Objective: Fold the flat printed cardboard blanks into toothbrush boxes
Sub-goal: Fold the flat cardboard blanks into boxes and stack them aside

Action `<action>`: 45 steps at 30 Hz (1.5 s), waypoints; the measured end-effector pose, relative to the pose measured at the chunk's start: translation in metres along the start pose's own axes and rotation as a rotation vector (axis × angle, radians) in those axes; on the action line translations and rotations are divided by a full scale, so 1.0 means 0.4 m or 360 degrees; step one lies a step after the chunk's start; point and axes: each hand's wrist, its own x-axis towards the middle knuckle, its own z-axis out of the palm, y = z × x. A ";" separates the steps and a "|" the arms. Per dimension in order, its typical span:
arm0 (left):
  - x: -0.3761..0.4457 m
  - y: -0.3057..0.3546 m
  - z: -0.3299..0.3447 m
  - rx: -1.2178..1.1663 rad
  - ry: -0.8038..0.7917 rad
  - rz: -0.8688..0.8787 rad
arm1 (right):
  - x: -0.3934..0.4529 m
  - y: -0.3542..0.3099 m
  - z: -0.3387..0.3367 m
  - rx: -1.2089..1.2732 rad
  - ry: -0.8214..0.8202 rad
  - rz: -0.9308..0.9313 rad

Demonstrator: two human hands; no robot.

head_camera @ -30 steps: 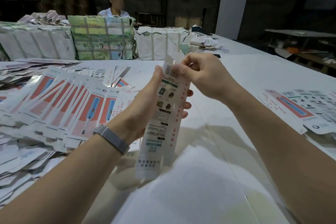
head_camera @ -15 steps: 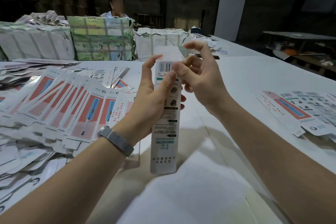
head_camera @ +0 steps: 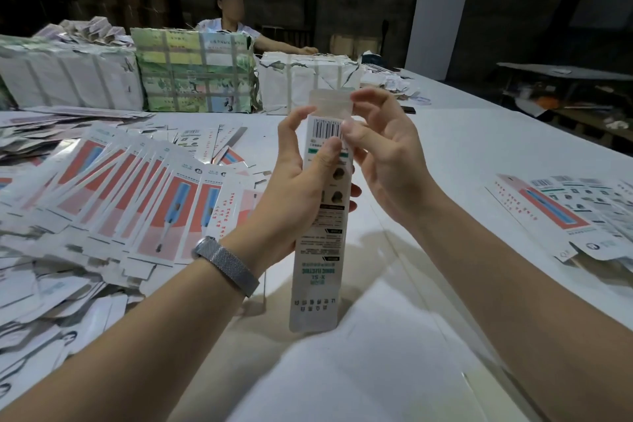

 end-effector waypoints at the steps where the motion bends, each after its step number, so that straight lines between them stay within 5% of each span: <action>1: -0.001 -0.001 0.001 0.0019 -0.0002 -0.0004 | 0.002 -0.001 0.000 0.0042 -0.0002 -0.0009; 26: 0.003 0.000 0.001 0.0099 -0.0117 -0.0145 | 0.025 -0.048 -0.026 -0.0413 -0.0121 0.0302; 45: -0.001 0.015 0.008 0.0091 -0.0198 -0.0093 | 0.026 -0.064 -0.035 -0.0571 -0.0062 0.0124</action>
